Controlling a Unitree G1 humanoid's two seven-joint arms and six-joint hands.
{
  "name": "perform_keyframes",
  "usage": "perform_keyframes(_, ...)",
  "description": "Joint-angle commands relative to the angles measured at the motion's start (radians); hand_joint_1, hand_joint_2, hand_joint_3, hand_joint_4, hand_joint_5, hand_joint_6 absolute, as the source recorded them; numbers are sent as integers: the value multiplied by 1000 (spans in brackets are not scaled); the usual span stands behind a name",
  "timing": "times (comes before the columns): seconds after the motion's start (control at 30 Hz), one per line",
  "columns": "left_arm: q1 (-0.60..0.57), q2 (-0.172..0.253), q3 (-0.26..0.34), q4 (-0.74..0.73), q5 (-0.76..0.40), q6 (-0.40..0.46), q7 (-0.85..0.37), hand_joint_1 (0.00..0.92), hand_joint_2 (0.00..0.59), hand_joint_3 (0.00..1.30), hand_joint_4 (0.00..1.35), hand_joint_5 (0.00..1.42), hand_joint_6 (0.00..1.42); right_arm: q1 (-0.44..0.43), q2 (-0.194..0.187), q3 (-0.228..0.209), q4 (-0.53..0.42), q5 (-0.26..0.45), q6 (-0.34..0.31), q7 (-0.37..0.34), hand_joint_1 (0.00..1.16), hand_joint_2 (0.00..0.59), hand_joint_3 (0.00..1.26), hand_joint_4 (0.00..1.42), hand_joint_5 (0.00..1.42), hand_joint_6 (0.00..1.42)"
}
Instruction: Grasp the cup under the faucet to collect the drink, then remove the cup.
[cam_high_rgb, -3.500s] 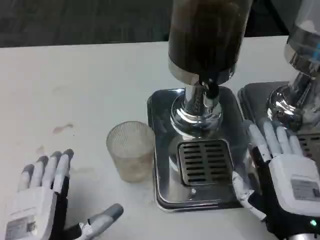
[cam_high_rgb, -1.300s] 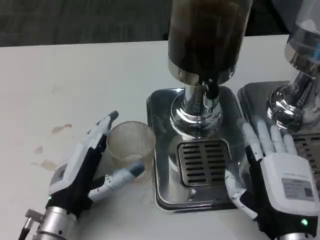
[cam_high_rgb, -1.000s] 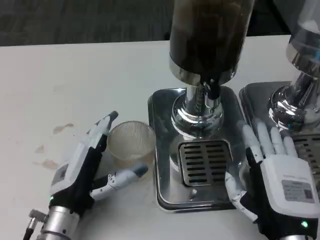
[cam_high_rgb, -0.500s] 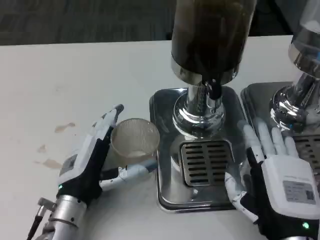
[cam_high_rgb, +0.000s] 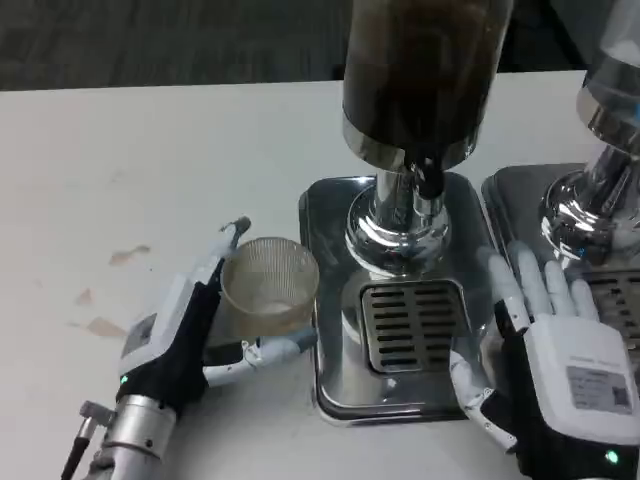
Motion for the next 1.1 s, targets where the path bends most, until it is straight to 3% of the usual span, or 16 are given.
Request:
perform_keyframes(0.03, -9, -8, -2, 8, -3, -9, 30, 541, 56, 260, 315, 478, 481, 1, 3, -2, -21, 0, 2, 6, 289, 538, 83, 0, 0, 0)
perform_keyframes(0.2, -18, -16, -5, 20, -6, -5, 38, 615, 62, 574, 696, 895, 972, 0, 8, -3, -19, 2, 2, 4, 289, 538, 85, 0, 0, 0)
perform_keyframes(0.33, -20, -15, -16, 16, 11, -1, 74, 660, 52, 738, 901, 1094, 1150, 1, 10, -4, -19, 4, 1, 5, 288, 536, 89, 0, 0, 0)
perform_keyframes(0.67, -12, -9, -21, -4, 27, -8, 155, 654, 10, 809, 976, 1174, 1216, -8, 12, -6, -7, 8, -5, 0, 282, 529, 93, 0, 0, 1)
perform_keyframes(0.77, -11, -7, -16, -12, 20, -21, 161, 610, 0, 797, 972, 1160, 1225, -11, 10, -8, -6, 7, -6, -2, 280, 528, 93, 0, 0, 2)
perform_keyframes(1.1, -3, 13, -12, -124, 46, -64, 193, 593, 0, 781, 946, 1111, 1227, -9, 10, -18, -16, 1, -4, -23, 268, 533, 93, 0, 0, 2)
